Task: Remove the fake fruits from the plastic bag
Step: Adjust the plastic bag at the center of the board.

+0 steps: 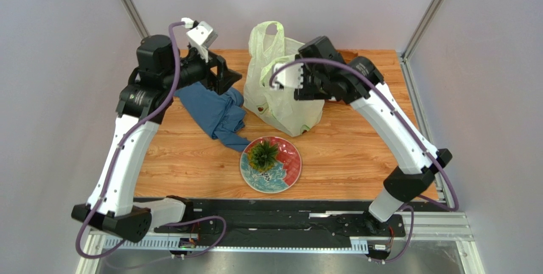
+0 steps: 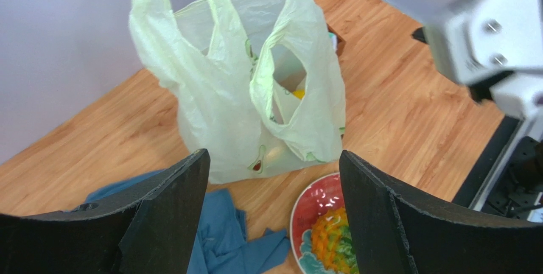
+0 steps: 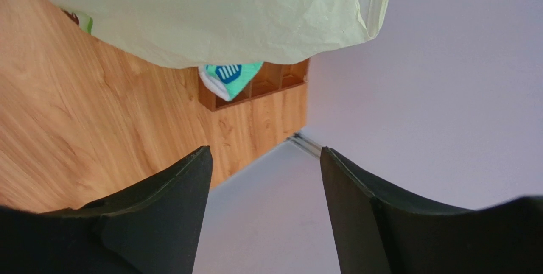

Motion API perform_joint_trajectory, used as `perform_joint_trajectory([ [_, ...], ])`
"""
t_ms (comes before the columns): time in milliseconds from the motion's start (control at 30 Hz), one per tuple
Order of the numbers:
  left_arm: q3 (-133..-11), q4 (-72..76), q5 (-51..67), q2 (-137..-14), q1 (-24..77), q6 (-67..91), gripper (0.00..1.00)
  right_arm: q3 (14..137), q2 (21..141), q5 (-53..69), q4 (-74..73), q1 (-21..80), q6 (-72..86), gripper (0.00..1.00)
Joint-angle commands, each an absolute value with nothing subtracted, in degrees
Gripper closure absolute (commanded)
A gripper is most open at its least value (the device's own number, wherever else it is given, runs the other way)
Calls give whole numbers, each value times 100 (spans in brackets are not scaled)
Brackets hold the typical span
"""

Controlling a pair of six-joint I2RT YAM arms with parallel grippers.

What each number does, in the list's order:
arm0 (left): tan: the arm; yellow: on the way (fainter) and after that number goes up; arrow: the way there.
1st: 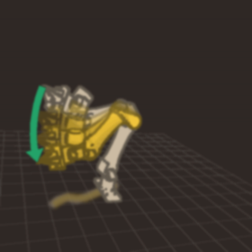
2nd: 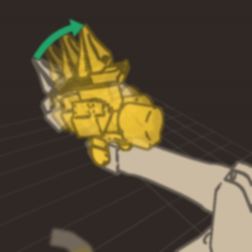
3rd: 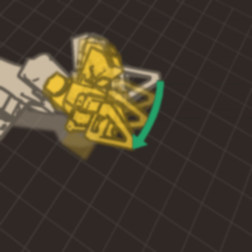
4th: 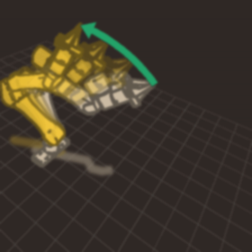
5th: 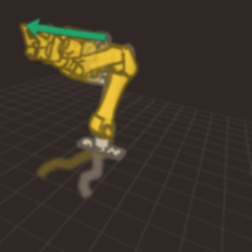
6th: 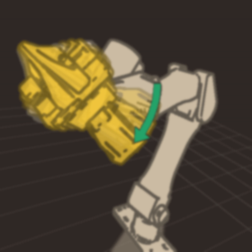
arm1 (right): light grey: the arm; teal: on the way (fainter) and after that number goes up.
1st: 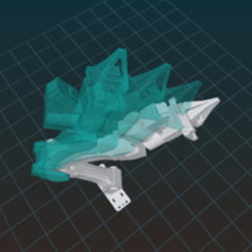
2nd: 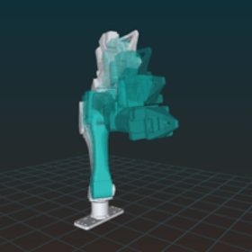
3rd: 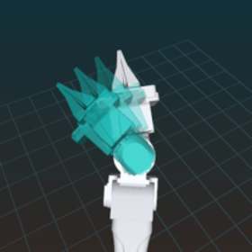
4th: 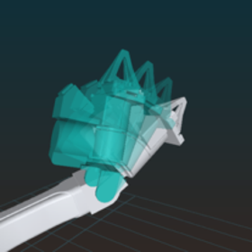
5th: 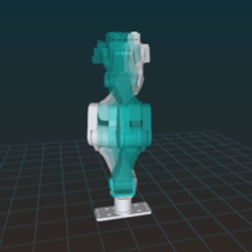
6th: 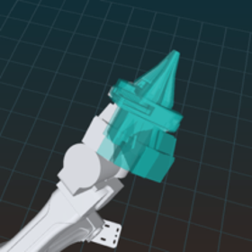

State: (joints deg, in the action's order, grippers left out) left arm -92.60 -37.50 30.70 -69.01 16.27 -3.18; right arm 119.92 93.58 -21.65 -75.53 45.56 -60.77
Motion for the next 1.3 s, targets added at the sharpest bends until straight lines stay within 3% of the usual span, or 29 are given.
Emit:
perform_joint_trajectory([
  [0,-9955,-3217,3805,-7750,1687,-141,16,12567,9913,-398,-7111,3869,-4853,32],
  [233,-11898,-3269,3428,-9736,1688,457,18,11788,9765,1448,-5759,3744,-4527,30],
  [400,-13523,-3454,3121,-11231,1687,624,18,11031,9685,1793,-4783,3744,-4149,21],
  [600,-13772,-3279,2672,-11917,1609,746,15,10758,10238,1679,-4079,3753,-4263,17],
  [700,-13772,-3182,2873,-12128,1573,765,14,10845,10572,1687,-4095,3735,-4245,20],
  [767,-13816,-3120,3031,-12322,1582,808,15,10933,10652,1722,-4218,3700,-4236,36],
  [833,-13843,-3164,3225,-12453,1600,774,50,11039,10688,1601,-4613,3639,-4167,61],
  [900,-13747,-3295,3295,-12402,1591,730,100,10969,10548,1530,-5017,3411,-4026,72],
  [1033,-13027,-3252,3690,-11614,1407,817,100,9899,9182,1565,-5238,2744,-3937,83],
  [1200,-11481,-3059,4384,-10487,1336,1,100,7924,7657,1398,-5493,1926,-4376,89],
  [1267,-10789,-3076,4648,-10004,1345,-568,100,7412,7157,1380,-5633,1733,-4412,85],
])
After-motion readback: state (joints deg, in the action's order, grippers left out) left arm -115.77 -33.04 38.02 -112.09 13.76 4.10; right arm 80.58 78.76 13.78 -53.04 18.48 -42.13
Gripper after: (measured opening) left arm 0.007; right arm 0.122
